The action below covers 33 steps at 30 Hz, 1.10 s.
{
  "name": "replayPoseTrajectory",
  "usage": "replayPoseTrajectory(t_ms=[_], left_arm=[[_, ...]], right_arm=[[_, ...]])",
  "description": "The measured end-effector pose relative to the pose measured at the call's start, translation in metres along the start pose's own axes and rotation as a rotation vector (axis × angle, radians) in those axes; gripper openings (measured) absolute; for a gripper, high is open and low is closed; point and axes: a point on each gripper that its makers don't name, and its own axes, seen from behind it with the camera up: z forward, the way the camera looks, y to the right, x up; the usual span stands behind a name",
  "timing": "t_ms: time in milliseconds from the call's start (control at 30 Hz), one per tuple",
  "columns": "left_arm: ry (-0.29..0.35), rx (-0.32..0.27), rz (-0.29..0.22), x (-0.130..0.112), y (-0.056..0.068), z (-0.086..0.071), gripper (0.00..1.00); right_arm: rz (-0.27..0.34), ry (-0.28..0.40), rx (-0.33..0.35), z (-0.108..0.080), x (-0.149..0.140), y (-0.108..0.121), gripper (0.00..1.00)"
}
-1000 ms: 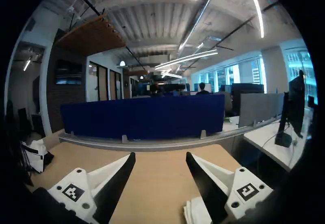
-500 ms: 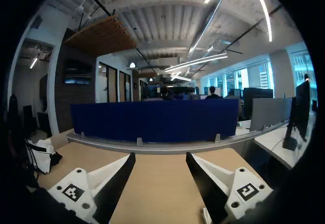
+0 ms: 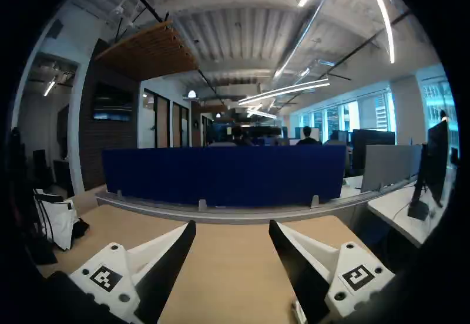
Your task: Fold towel
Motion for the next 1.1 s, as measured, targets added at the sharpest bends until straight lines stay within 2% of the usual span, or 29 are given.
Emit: replayPoseTrajectory(t_ms=[67,167,567,767,1100], left_arm=[[0.04,0.011,0.001,0.009,-0.002,-0.001,0.89],[0.063,0.008,-0.001,0.012,-0.002,-0.002,0.89],[0.093,0.016,-0.012,0.018,-0.003,0.001,0.89],[0.097,0.008,-0.011,0.008,0.0,0.005,0.89],[0.144,0.032,0.045,-0.014,-0.004,0.012,0.89]], right_arm=[[-0.001,0.006,-0.008,0.0,0.001,0.0,0.97],[-0.003,0.013,-0.013,0.0,0.004,-0.001,0.97],[-0.001,0.017,-0.029,0.005,0.005,-0.003,0.96],[0.003,0.016,-0.031,0.008,0.001,-0.006,0.97],[-0.021,0.027,-0.027,0.008,-0.004,-0.009,0.97]])
